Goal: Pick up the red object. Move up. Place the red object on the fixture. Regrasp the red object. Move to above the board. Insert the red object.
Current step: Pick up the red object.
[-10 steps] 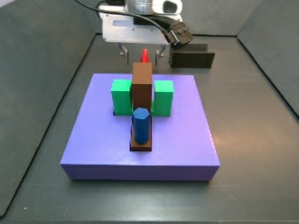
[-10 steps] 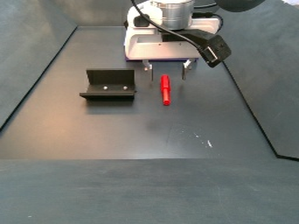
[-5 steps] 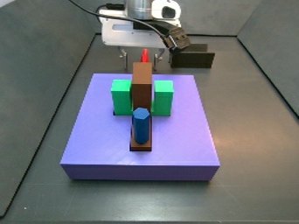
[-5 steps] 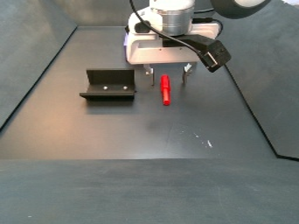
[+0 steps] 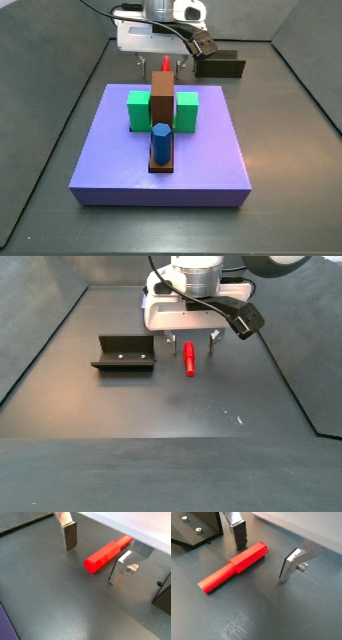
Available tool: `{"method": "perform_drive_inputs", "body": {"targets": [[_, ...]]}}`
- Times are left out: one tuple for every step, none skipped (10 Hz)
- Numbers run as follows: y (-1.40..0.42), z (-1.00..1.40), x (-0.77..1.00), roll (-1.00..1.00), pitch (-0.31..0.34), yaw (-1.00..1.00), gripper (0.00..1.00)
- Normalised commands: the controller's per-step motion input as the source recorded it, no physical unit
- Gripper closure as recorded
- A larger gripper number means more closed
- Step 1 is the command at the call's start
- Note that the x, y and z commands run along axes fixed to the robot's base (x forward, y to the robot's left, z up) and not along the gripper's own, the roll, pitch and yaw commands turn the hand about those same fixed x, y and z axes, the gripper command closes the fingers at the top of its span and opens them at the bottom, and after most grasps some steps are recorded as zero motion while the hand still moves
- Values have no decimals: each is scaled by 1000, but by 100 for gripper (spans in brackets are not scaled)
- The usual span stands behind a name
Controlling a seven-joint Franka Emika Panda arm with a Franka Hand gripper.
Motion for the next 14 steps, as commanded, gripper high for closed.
{"method": "perform_drive_inputs", "body": {"targets": [[0, 0, 0, 0, 0, 0, 0], [0, 0, 0, 0, 0, 0, 100], [0, 0, 0, 0, 0, 0, 100], [0, 0, 0, 0, 0, 0, 100], [0, 0, 0, 0, 0, 0, 100], [0, 0, 0, 0, 0, 0, 100], [0, 0, 0, 0, 0, 0, 100], [0, 0, 0, 0, 0, 0, 100], [0, 0, 0, 0, 0, 0, 100], [0, 0, 0, 0, 0, 0, 100], [0, 0, 0, 0, 0, 0, 100], [0, 0, 0, 0, 0, 0, 100], [0, 0, 0, 0, 0, 0, 100], [0, 0, 0, 0, 0, 0, 100]]}}
